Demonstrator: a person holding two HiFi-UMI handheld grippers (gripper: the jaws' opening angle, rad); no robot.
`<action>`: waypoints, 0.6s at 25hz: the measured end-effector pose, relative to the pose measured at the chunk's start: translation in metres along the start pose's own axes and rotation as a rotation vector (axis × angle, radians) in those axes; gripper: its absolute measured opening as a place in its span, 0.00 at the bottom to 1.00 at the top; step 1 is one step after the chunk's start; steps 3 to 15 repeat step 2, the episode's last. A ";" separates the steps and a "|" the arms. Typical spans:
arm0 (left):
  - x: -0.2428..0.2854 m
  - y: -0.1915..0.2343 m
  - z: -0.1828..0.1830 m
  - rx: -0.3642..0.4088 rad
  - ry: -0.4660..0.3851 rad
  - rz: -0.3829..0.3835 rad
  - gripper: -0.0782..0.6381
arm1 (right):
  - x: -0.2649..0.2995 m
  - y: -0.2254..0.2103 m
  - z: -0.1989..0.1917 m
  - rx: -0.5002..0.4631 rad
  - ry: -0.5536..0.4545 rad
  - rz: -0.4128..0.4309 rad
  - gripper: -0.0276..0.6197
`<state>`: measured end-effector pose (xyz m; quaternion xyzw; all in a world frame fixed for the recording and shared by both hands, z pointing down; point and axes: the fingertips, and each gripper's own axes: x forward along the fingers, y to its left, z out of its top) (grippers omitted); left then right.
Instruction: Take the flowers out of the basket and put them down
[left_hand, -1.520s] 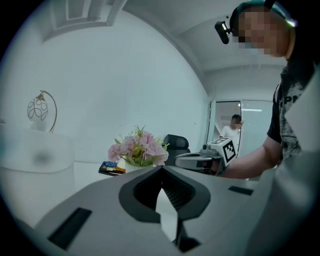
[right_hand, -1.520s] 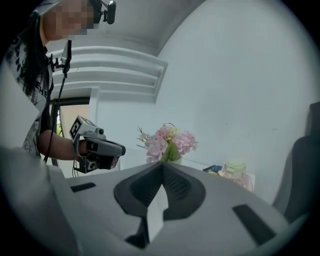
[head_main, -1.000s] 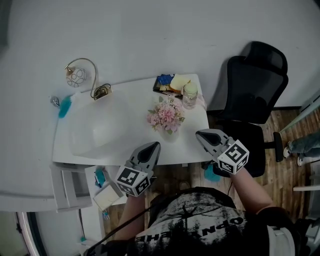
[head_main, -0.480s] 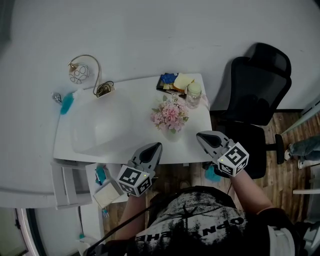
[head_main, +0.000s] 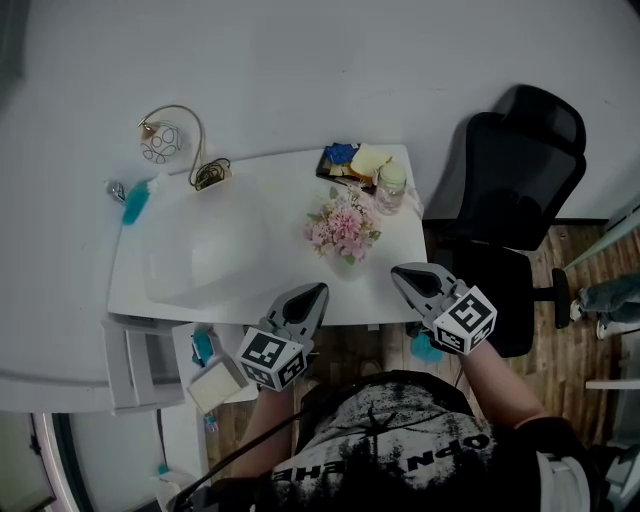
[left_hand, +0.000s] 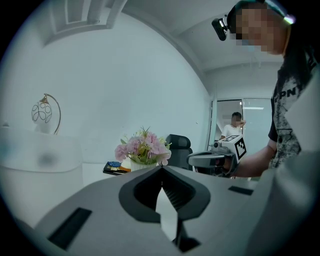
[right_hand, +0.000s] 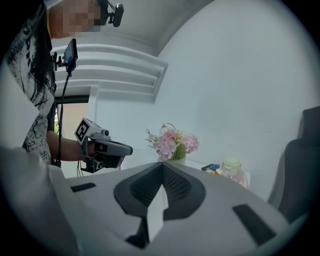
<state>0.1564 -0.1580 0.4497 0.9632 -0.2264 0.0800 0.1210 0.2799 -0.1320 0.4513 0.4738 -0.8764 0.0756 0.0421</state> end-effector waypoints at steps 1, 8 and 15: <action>0.001 0.000 0.000 0.001 0.000 -0.001 0.13 | 0.000 0.001 0.000 -0.002 0.000 0.002 0.07; 0.001 -0.001 0.000 0.002 -0.001 -0.002 0.13 | 0.001 0.002 0.001 -0.004 -0.001 0.003 0.07; 0.001 -0.001 0.000 0.002 -0.001 -0.002 0.13 | 0.001 0.002 0.001 -0.004 -0.001 0.003 0.07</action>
